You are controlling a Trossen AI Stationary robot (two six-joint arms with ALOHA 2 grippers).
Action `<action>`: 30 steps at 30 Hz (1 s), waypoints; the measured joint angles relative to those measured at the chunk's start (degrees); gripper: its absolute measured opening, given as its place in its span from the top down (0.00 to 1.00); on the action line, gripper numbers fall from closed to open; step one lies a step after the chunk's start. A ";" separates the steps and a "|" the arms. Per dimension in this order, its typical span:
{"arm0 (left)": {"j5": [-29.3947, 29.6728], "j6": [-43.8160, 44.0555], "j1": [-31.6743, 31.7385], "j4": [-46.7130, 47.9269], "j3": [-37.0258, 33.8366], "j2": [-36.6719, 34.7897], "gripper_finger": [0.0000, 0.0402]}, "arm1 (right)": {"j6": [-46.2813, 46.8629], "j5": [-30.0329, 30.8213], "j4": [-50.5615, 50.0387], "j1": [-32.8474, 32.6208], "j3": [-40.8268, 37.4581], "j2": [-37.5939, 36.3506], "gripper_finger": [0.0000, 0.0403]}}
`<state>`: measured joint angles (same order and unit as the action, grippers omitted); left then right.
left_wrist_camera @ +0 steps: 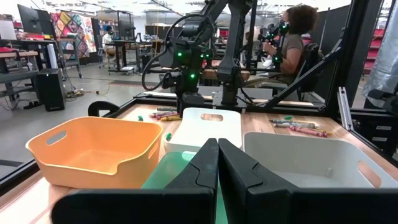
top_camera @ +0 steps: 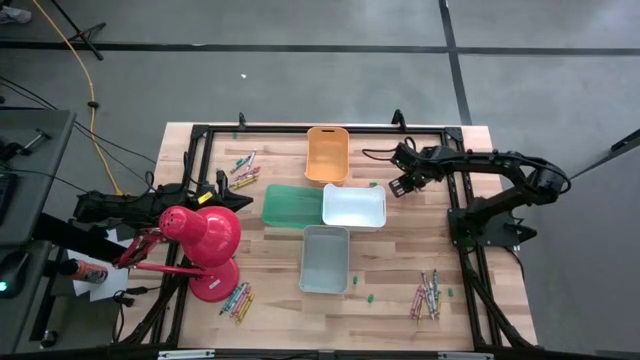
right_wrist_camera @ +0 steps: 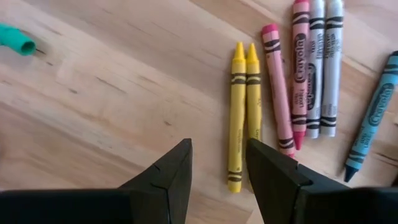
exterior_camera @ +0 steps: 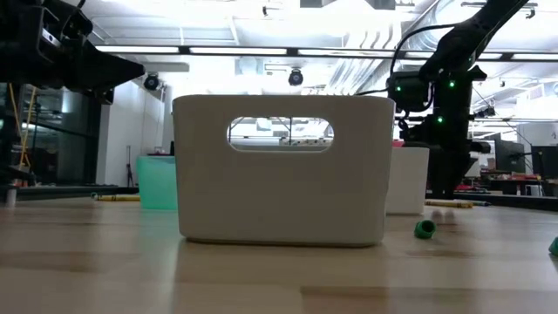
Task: Sort crayons
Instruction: Put the yellow crayon into the white bin
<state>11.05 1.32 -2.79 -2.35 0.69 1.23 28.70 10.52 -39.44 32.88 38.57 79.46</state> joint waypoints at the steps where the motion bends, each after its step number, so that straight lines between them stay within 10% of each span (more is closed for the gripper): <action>1: 0.00 0.01 0.00 0.00 0.02 -0.01 0.99 | 0.31 0.38 0.00 0.00 0.00 0.00 0.64; 30: 0.00 0.00 0.00 0.00 0.02 -0.02 0.99 | 1.04 -0.22 -0.68 0.00 0.22 5.91 0.64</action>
<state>11.05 1.32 -2.78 -2.35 0.71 1.22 29.74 10.31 -40.12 32.88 38.79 85.37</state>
